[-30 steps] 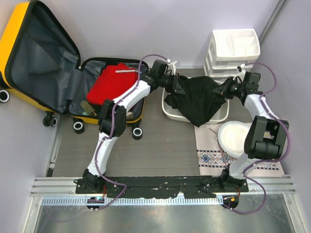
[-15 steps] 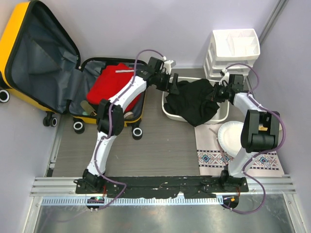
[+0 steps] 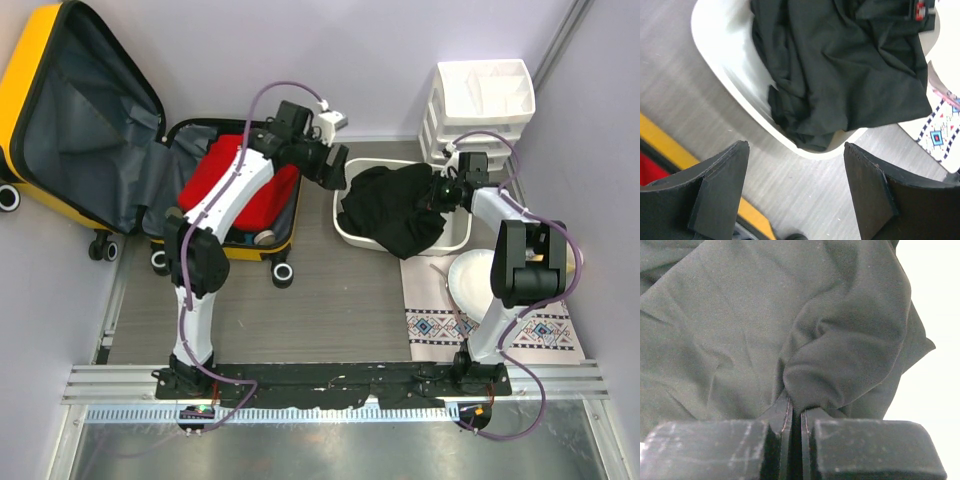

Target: Open, take out, and arrange the luggage

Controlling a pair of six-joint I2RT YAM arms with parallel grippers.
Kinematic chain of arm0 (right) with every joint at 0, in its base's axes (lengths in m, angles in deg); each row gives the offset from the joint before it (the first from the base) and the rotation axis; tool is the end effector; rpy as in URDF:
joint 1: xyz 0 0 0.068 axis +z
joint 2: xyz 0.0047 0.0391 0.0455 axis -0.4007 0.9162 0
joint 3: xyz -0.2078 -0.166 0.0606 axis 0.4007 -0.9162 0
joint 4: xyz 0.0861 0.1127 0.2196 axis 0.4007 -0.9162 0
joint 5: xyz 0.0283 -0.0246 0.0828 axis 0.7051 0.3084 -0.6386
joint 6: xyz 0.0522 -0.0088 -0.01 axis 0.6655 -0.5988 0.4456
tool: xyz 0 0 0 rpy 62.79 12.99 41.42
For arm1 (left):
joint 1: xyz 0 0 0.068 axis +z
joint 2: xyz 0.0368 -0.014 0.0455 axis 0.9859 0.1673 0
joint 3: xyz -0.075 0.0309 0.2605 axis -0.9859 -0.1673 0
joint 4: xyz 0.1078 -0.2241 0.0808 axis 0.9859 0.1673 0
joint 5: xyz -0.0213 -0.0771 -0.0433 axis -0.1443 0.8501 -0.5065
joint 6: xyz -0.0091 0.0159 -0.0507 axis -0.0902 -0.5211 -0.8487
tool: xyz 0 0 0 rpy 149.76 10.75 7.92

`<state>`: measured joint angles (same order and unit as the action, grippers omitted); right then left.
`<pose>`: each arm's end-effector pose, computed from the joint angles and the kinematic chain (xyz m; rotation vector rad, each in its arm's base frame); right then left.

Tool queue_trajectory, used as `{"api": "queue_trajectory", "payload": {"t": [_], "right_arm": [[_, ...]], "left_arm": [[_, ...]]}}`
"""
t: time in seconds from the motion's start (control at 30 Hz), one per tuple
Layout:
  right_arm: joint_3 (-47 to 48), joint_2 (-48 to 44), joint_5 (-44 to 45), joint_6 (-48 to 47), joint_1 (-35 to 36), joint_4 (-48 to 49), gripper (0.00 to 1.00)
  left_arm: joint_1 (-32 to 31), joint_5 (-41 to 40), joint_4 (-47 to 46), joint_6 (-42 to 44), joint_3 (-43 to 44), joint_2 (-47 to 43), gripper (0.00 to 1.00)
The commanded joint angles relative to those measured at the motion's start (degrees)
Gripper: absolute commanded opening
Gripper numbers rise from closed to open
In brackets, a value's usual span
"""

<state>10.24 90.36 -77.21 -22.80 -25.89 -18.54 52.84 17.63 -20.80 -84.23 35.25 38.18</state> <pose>0.3911 -0.0018 0.2057 0.0364 2.3935 0.5228 0.4080 -0.2313 0.3432 0.8316 2.1673 -0.7866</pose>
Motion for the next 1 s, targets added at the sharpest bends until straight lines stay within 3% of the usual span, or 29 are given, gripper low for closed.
{"api": "queue_trajectory", "payload": {"t": [0.0,0.27,0.5,0.57,0.6,0.7,0.77,0.87,0.97], "right_arm": [[3.0,-3.5,-0.4,1.3,0.0,0.0,0.01],[2.1,-5.3,-0.8,0.1,0.0,-1.0,0.01],[1.8,-6.2,-1.1,-1.3,0.0,-2.0,0.01],[1.8,-6.4,-1.1,-1.6,-0.5,-2.5,0.01],[1.8,-6.5,-1.1,-2.0,-0.8,-2.9,0.02],[2.3,-7.0,-1.4,-2.5,-1.4,-4.0,0.05],[2.2,-7.6,-1.8,-2.6,-2.0,-4.2,0.08],[1.8,-8.2,-2.2,-3.2,-2.5,-5.2,0.19],[0.7,-9.1,-2.2,-3.4,-3.4,-5.6,0.23]], "left_arm": [[-3.7,-0.3,3.9,1.6,-2.0,2.1,0.79],[-6.2,-5.9,-3.6,-5.2,-7.9,2.5,0.77],[-6.3,-5.4,-8.3,-11.5,-6.5,5.6,0.68],[-6.3,-5.7,-10.8,-12.3,-6.5,5.7,0.55],[-6.2,-6.1,-12.0,-13.1,-6.5,5.7,0.41],[-6.0,-6.7,-12.7,-12.8,-5.6,4.9,0.12],[-5.9,-6.8,-13.2,-12.6,-4.7,4.4,0.01],[-5.8,-6.1,-13.4,-11.8,-2.2,4.4,0.0],[-5.8,-5.2,-12.4,-8.7,2.5,4.7,0.0]]}}
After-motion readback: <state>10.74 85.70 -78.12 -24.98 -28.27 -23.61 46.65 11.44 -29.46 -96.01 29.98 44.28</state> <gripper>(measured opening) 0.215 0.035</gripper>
